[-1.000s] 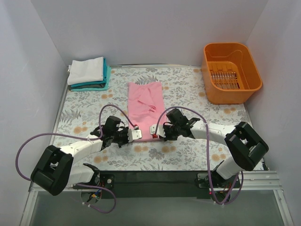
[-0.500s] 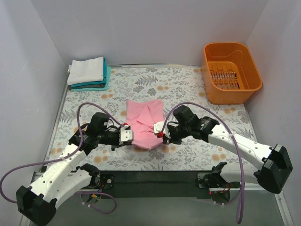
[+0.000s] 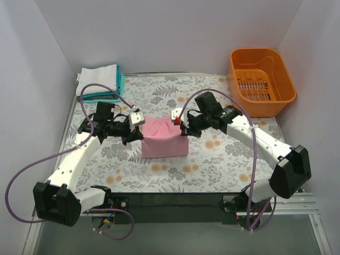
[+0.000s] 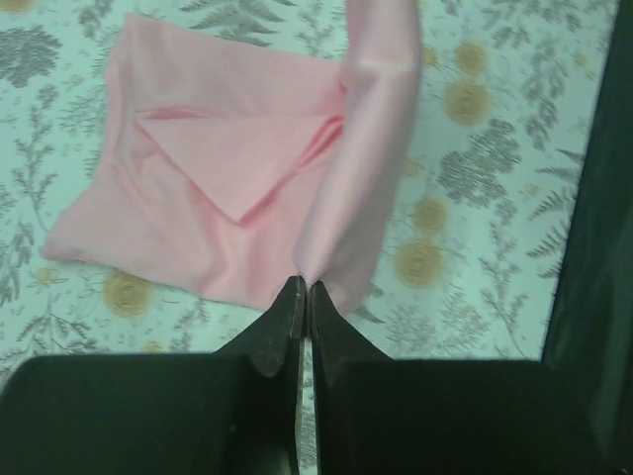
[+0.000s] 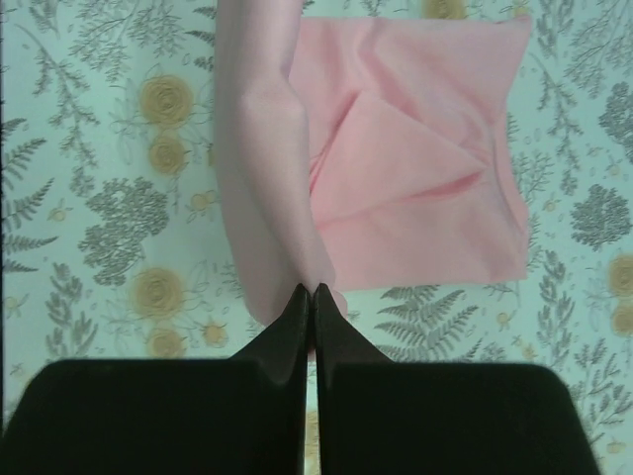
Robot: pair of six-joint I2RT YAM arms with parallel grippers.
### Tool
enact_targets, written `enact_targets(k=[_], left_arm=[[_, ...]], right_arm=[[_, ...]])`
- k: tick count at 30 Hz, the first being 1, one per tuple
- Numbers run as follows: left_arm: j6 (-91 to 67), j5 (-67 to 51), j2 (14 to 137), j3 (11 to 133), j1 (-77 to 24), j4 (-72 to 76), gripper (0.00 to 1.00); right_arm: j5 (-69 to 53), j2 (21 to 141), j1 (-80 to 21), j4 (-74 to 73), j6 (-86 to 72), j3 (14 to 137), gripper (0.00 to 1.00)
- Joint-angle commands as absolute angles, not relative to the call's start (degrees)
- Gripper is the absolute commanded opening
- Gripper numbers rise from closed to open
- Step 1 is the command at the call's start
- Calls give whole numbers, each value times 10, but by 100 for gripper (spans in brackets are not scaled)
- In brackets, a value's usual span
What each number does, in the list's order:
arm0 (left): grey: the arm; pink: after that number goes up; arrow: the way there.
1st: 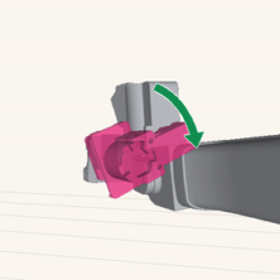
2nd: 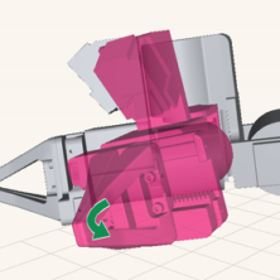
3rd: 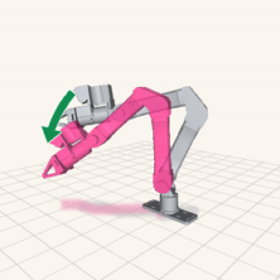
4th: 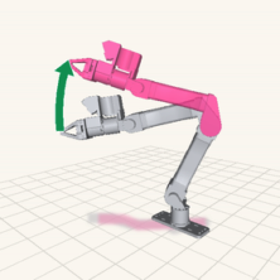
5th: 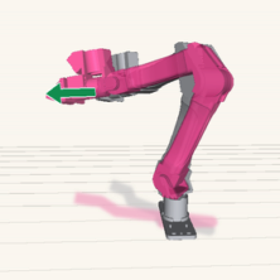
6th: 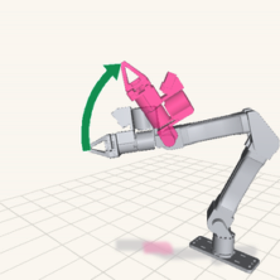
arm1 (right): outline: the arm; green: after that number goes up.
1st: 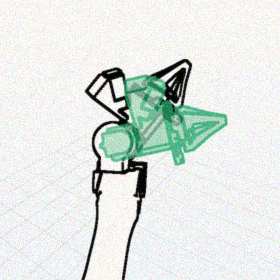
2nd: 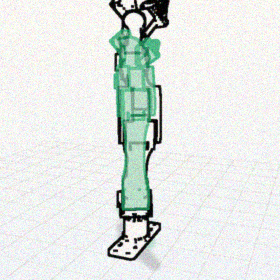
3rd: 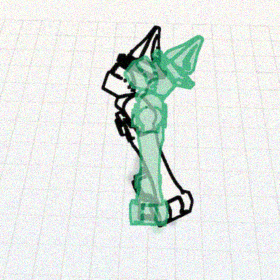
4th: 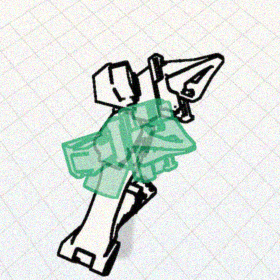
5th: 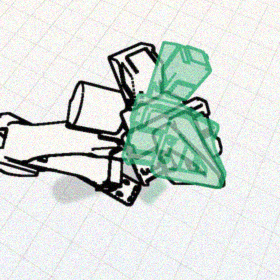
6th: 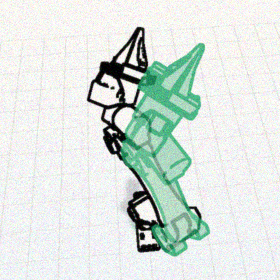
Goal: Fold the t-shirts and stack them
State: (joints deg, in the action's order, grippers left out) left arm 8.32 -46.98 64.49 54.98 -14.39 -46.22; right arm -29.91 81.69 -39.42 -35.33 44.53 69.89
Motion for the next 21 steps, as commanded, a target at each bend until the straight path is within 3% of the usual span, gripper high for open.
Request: enact_targets(k=[1, 7, 9, 10, 11, 13, 14, 15, 21], left_arm=[[80, -509, 737, 598, -108, -408, 0], [6, -469, 955, 677, -81, -289, 0], [-18, -451, 1005, 715, -76, -261, 0], [-24, -446, 1041, 727, -75, -255, 5], [-31, -436, 1057, 736, -74, -248, 12], [-51, -426, 1078, 767, -65, -239, 23], [-61, -427, 1084, 774, -60, -237, 30], [-73, -430, 1085, 778, -55, -232, 31], [-108, -429, 1001, 719, -34, -201, 35]], right_arm=[[-330, 885, -369, -356, 505, 765, 1], [-341, 1076, -323, -352, 525, 904, 1], [-334, 1118, -313, -341, 523, 931, 8], [-332, 1155, -310, -338, 513, 961, 13], [-325, 1170, -309, -335, 508, 974, 28], [-312, 1198, -302, -334, 490, 1003, 46], [-311, 1200, -300, -331, 482, 1007, 63], [-311, 1199, -294, -321, 474, 1009, 68], [-365, 1157, -282, -280, 390, 1000, 63]])
